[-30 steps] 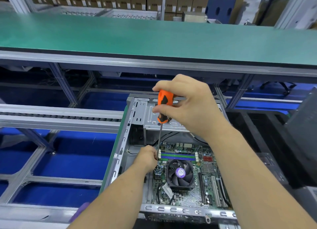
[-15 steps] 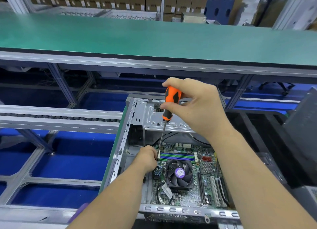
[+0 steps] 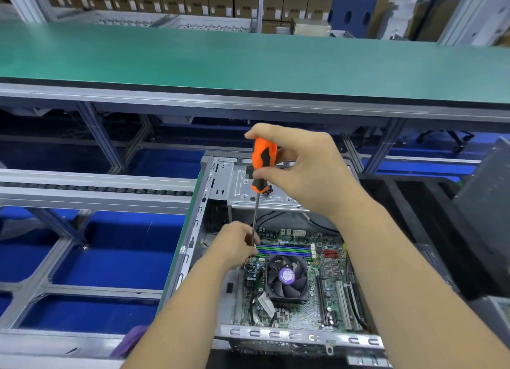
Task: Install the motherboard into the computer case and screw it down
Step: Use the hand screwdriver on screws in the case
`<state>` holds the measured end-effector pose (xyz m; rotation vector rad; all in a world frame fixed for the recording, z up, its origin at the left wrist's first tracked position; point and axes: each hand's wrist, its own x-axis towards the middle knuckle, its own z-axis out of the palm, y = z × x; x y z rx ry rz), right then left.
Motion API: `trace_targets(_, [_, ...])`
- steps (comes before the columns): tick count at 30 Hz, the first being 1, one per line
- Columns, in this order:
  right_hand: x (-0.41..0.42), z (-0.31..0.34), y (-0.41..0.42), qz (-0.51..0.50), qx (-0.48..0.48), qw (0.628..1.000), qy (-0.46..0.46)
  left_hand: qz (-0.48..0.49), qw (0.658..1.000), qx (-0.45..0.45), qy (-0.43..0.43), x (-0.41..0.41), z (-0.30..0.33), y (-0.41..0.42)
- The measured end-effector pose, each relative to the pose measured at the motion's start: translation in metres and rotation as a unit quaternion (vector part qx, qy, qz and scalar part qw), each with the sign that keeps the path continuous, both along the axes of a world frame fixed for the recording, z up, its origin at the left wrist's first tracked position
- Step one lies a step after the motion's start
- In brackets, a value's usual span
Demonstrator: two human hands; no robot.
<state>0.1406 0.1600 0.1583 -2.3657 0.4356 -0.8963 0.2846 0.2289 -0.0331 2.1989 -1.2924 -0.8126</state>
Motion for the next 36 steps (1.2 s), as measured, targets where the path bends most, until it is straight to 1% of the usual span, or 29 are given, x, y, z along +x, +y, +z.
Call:
trace_targets(2, [0.001, 0.000, -0.001, -0.003, -0.010, 1.000, -0.001, -0.021, 0.999, -0.009, -0.039, 0.000, 0.005, 0.002])
trace_targets(4, [0.004, 0.000, 0.002, 0.020, 0.006, 1.000, 0.004, -0.025, 0.997, -0.013, -0.067, 0.000, 0.010, 0.004])
trace_targets(6, [0.005, 0.001, 0.005, 0.059, 0.044, 0.997, 0.022, -0.027, 0.997, -0.007, -0.069, 0.000, 0.013, 0.004])
trace_targets(8, [0.007, 0.000, 0.005, 0.076, 0.054, 0.995, 0.028, -0.025, 0.997, -0.007, -0.067, -0.001, 0.016, 0.005])
trace_targets(12, [0.008, 0.000, 0.005, 0.042, 0.015, 0.999, 0.003, -0.028, 0.997, -0.012, -0.074, -0.002, 0.014, 0.006])
trace_targets(17, [0.006, 0.001, 0.002, 0.026, 0.019, 0.999, -0.001, -0.036, 0.996, -0.013, -0.076, 0.000, 0.011, 0.004])
trace_targets(19, [0.006, 0.001, 0.003, 0.044, 0.033, 0.998, 0.008, -0.037, 0.996, -0.011, -0.077, 0.000, 0.010, 0.005])
trace_targets(21, [0.006, 0.001, 0.006, 0.077, 0.077, 0.994, 0.011, -0.033, 0.997, -0.010, -0.072, 0.000, 0.010, 0.004])
trace_targets(22, [0.006, 0.001, 0.006, 0.079, 0.081, 0.994, 0.009, -0.032, 0.997, -0.010, -0.071, 0.000, 0.009, 0.004])
trace_targets(26, [0.005, 0.001, 0.005, -0.012, -0.009, 0.999, -0.028, -0.038, 0.997, -0.018, -0.071, -0.001, 0.009, 0.003])
trace_targets(28, [0.005, 0.000, 0.005, -0.038, -0.044, 0.998, -0.038, -0.037, 0.997, -0.029, -0.061, -0.001, 0.009, 0.002])
trace_targets(30, [0.005, -0.002, 0.005, -0.023, -0.017, 0.999, -0.036, -0.032, 0.998, -0.032, -0.052, -0.001, 0.009, 0.002])
trace_targets(33, [0.004, 0.000, 0.005, 0.045, 0.055, 0.997, 0.009, -0.030, 0.998, -0.029, -0.054, -0.001, 0.008, 0.002])
trace_targets(34, [0.005, 0.000, 0.005, 0.050, 0.055, 0.997, 0.015, -0.030, 0.998, -0.030, -0.053, -0.001, 0.008, 0.002])
trace_targets(36, [0.007, -0.001, 0.004, 0.015, 0.029, 0.999, -0.004, -0.032, 0.997, -0.034, -0.055, -0.002, 0.008, 0.003])
